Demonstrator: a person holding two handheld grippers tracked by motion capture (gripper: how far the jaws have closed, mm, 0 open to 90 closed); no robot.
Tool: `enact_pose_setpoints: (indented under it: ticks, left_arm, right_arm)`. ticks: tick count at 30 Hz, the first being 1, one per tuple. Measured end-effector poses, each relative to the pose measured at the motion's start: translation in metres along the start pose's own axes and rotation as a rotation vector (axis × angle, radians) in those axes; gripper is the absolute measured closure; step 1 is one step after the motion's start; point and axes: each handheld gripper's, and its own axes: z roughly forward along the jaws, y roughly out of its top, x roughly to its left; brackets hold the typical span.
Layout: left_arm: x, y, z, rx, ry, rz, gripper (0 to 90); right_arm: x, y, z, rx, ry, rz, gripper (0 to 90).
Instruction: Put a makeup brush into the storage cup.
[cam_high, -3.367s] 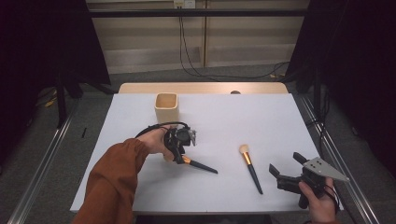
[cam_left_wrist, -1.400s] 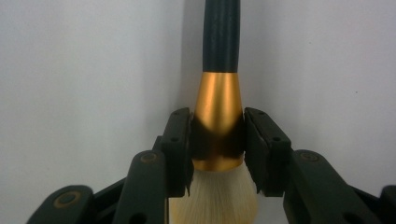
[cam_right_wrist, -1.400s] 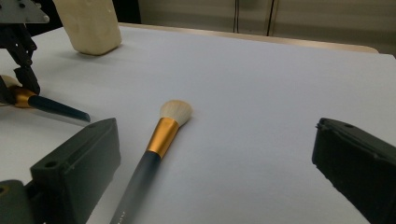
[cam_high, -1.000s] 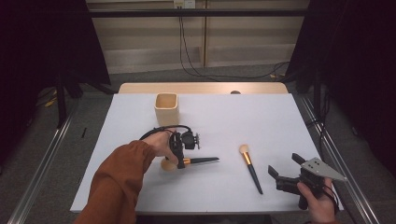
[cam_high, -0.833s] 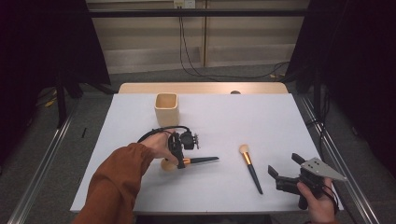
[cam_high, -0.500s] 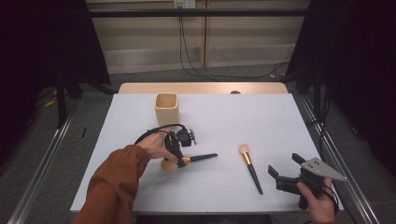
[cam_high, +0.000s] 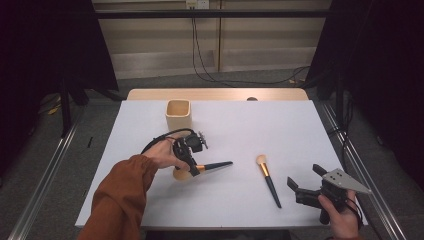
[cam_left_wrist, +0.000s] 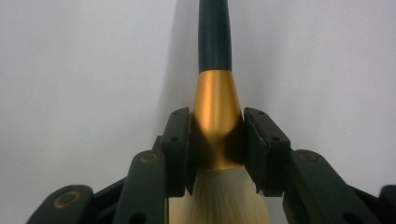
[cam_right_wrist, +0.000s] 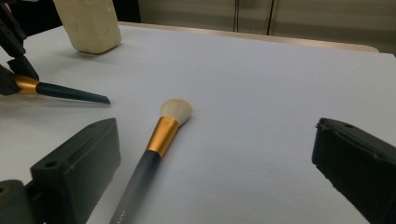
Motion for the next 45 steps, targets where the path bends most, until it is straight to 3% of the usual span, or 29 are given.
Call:
enact_pose_setpoints:
  ticks: [3, 6, 7, 8, 9, 10, 12, 13, 15, 16, 18, 19, 24, 29, 32, 33, 40, 45]
  left_arm:
    - [0.001, -0.001, 0.004, 0.040, 0.022, -0.010, 63.0]
    - [0.001, -0.002, 0.009, 0.050, 0.024, -0.016, 62.8]
    - [0.002, -0.002, 0.008, 0.074, 0.007, -0.011, 62.8]
    - [0.002, -0.002, 0.010, 0.072, 0.023, -0.014, 62.7]
    - [0.001, -0.002, 0.011, 0.066, 0.018, -0.032, 62.7]
    - [0.003, -0.002, 0.011, 0.081, 0.019, -0.015, 62.6]
    - [0.002, -0.002, 0.012, 0.069, 0.009, -0.042, 62.5]
    - [0.003, -0.001, 0.011, 0.082, 0.007, -0.020, 62.4]
    - [0.002, -0.002, 0.012, 0.069, 0.005, -0.040, 62.3]
    - [0.004, -0.002, 0.010, 0.084, 0.001, -0.024, 62.2]
    - [0.004, -0.003, 0.010, 0.065, -0.006, -0.041, 62.0]
    - [0.005, -0.003, 0.008, 0.085, -0.015, -0.025, 61.7]
    - [0.005, -0.004, 0.003, 0.060, -0.041, -0.036, 60.9]
    - [0.003, -0.002, 0.004, 0.088, -0.042, -0.013, 63.9]
    - [0.001, -0.001, 0.006, 0.090, -0.049, -0.024, 64.3]
    - [0.001, 0.000, 0.006, 0.109, -0.054, -0.007, 64.3]
    - [0.002, 0.004, 0.013, 0.160, -0.060, -0.017, 64.3]
    - [-0.001, 0.008, 0.017, 0.190, -0.039, -0.009, 64.3]
  right_arm:
    - [0.000, 0.000, 0.000, 0.000, 0.002, 0.001, 0.9]
    - [0.001, 0.000, 0.001, 0.001, 0.003, 0.001, 0.9]
    - [0.000, 0.000, 0.001, 0.001, 0.002, 0.001, 0.9]
    - [0.000, 0.000, 0.001, 0.001, 0.000, 0.001, 0.9]
    - [0.000, 0.000, 0.000, 0.001, 0.000, 0.001, 0.9]
    - [0.000, 0.000, 0.000, 0.001, 0.000, 0.001, 0.9]
    - [0.000, 0.000, 0.000, 0.001, 0.001, 0.001, 0.9]
    - [0.000, 0.000, 0.000, 0.002, 0.001, 0.002, 0.9]
    - [0.000, 0.000, 0.000, 0.002, 0.001, 0.002, 0.9]
    - [0.000, 0.000, 0.000, 0.001, 0.000, 0.001, 0.9]
    - [0.000, 0.000, 0.000, 0.001, -0.001, 0.001, 0.9]
    - [0.000, 0.000, 0.000, 0.001, 0.000, 0.000, 0.9]
    - [0.000, 0.000, 0.001, 0.002, -0.002, 0.002, 0.9]
    - [0.000, 0.000, 0.001, 0.002, -0.001, 0.001, 0.9]
    - [0.000, 0.000, 0.001, 0.003, 0.000, -0.002, 0.9]
    - [0.000, 0.000, 0.001, 0.003, 0.000, -0.002, 0.9]
    - [0.000, 0.000, 0.001, 0.007, 0.002, -0.001, 0.9]
    - [0.000, 0.000, 0.001, 0.005, 0.004, -0.002, 0.9]
